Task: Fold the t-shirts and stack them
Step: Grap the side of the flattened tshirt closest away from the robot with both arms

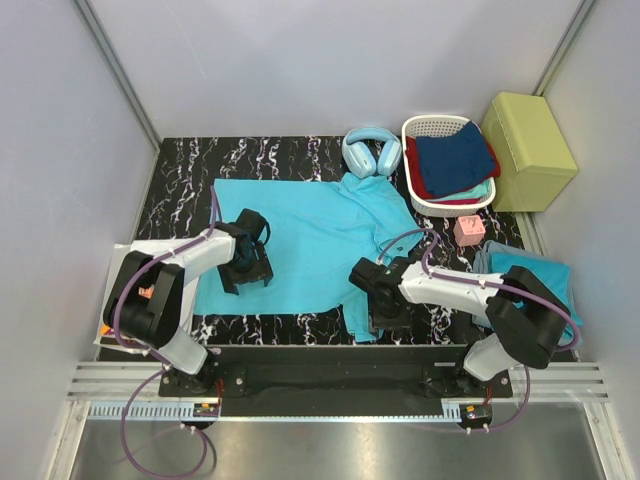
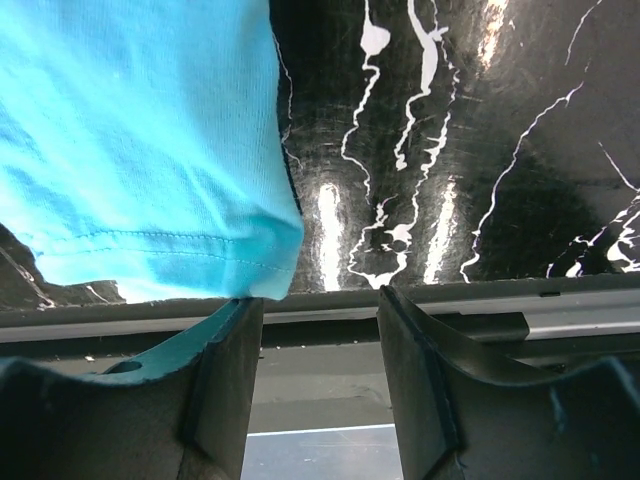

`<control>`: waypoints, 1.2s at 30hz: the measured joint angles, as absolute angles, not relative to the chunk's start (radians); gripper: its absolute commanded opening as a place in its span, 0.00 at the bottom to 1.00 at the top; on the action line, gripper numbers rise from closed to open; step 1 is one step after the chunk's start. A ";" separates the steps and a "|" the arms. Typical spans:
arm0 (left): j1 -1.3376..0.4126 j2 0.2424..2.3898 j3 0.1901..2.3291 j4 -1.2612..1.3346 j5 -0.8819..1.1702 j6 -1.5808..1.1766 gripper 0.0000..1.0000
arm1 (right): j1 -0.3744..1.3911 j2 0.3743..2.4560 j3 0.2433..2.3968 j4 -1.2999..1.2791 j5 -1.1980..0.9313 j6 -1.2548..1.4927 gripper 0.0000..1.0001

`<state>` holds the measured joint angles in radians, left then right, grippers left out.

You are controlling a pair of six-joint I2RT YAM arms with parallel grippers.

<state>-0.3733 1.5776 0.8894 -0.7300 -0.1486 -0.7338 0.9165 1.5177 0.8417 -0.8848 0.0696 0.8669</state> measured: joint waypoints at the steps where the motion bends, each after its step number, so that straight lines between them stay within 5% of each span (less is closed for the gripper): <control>1: -0.373 1.578 0.889 -0.730 -0.149 -0.734 0.78 | 0.916 1.516 0.843 -0.887 0.070 0.863 0.57; 24: -0.373 1.589 0.897 -0.731 -0.142 -0.734 0.77 | 0.928 1.557 0.846 -0.875 0.067 0.842 0.55; 26: -0.373 1.589 0.897 -0.731 -0.142 -0.734 0.77 | 0.928 1.559 0.850 -0.871 0.069 0.839 0.49; 30: -0.373 1.589 0.897 -0.731 -0.142 -0.734 0.77 | 0.929 1.583 0.866 -0.863 0.070 0.827 0.22; 36: -0.374 1.589 0.897 -0.730 -0.142 -0.734 0.77 | 0.930 1.615 0.893 -0.862 0.067 0.825 0.02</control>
